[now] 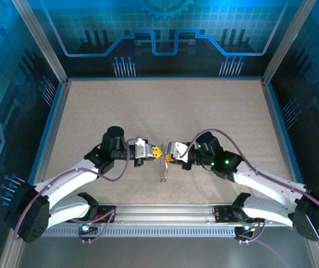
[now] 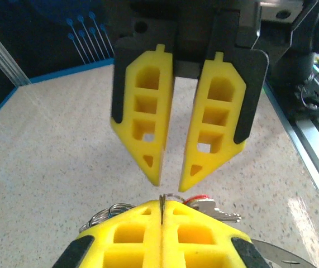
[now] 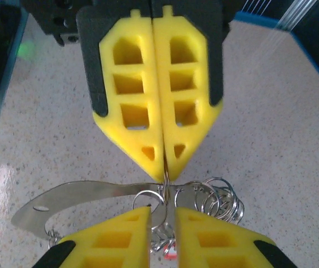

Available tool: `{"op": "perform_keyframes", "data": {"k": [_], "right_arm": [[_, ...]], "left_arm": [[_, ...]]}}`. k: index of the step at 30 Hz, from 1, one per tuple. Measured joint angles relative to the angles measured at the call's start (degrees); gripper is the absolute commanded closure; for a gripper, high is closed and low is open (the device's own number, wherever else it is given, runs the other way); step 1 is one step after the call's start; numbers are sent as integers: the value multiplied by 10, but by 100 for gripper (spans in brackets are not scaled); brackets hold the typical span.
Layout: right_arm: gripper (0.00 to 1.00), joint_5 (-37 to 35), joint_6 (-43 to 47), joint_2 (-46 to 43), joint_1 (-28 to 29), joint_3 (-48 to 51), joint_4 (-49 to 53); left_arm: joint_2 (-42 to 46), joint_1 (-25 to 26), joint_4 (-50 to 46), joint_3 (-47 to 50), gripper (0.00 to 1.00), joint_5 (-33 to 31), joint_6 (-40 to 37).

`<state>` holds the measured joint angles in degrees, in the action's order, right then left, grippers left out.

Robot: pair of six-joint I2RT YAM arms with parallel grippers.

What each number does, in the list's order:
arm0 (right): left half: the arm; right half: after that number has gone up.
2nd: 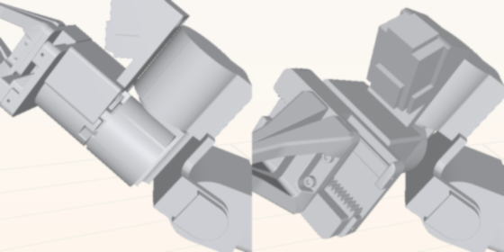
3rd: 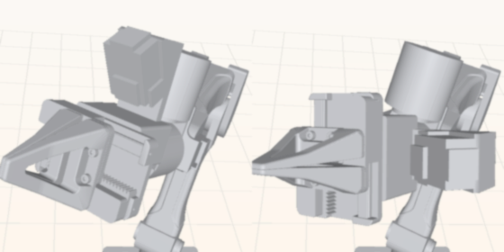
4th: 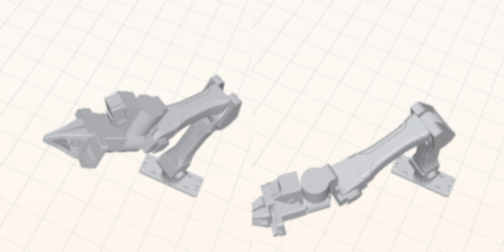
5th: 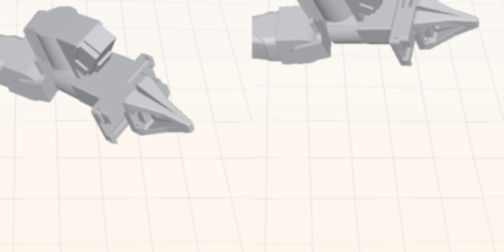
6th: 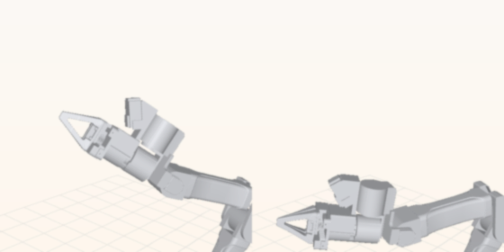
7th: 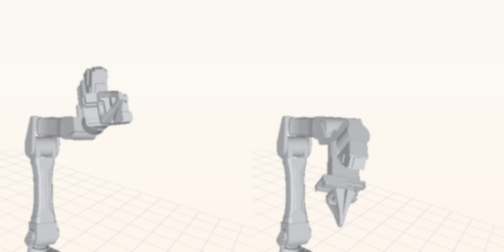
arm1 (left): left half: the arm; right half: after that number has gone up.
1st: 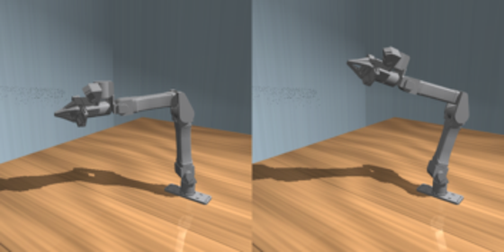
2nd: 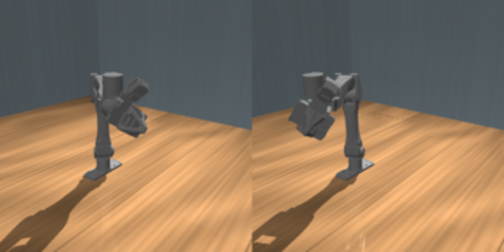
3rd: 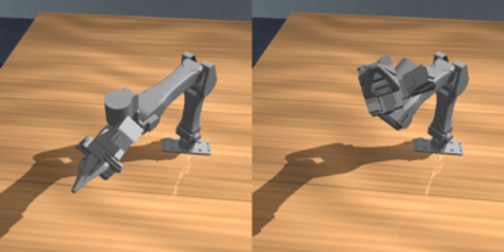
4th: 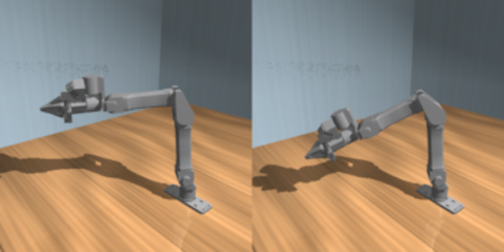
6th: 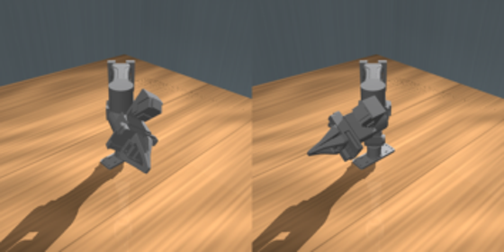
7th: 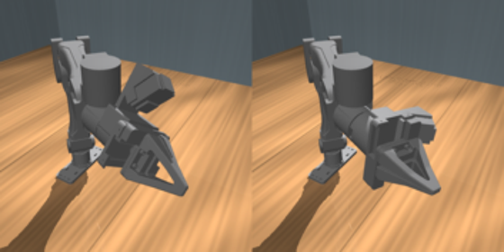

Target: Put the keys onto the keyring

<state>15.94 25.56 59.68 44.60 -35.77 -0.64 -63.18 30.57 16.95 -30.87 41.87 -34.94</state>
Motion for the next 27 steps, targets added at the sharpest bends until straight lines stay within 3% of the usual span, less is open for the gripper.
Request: {"op": "perform_keyframes", "data": {"k": [7, 20, 27], "right_arm": [[75, 39, -23, -5, -15, 24, -47], [67, 56, -37, -38, -19, 24, -75], [74, 72, -37, -37, -19, 24, -75]], "left_arm": [[0, -9, 89, 12, 100, 45, 56], [-8, -9, 121, 12, 100, 90, 79], [-9, -9, 122, 12, 100, 97, 81]]}}
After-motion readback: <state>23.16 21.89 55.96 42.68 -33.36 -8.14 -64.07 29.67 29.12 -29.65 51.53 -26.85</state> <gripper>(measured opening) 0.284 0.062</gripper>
